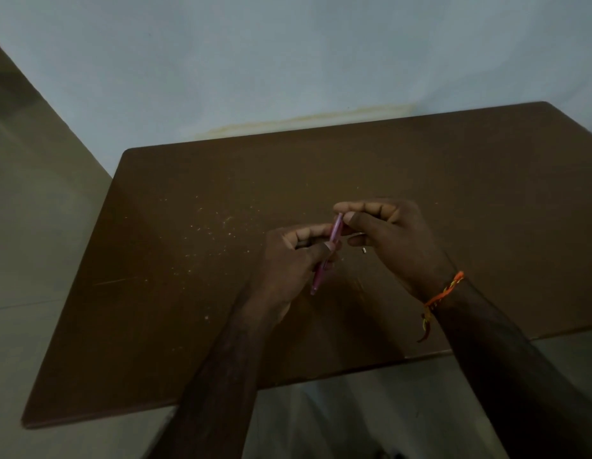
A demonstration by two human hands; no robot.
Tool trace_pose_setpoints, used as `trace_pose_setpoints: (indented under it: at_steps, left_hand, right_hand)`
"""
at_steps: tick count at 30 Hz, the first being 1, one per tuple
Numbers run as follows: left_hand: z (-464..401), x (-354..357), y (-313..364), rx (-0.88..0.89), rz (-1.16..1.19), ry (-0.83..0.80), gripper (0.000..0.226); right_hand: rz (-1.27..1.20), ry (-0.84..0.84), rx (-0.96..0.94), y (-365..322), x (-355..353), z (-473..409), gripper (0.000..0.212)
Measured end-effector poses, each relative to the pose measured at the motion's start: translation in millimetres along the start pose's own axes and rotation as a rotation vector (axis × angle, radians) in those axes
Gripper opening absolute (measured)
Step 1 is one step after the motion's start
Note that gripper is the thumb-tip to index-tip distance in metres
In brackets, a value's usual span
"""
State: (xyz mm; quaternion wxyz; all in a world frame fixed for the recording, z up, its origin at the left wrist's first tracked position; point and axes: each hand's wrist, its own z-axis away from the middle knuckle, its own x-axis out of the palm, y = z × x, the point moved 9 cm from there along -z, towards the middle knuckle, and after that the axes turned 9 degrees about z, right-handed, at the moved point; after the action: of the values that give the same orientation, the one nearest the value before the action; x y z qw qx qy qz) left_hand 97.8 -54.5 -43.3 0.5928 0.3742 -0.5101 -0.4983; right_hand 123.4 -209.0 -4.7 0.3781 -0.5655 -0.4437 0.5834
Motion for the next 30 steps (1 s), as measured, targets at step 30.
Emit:
trace_pose_setpoints:
  at_steps: [30]
  left_hand:
    - [-9.0,-12.9,-7.8,0.007,-0.039,0.065,0.026]
  right_hand:
    - [0.975,0.072,0.174,63.6,-15.2,-13.0,0.013]
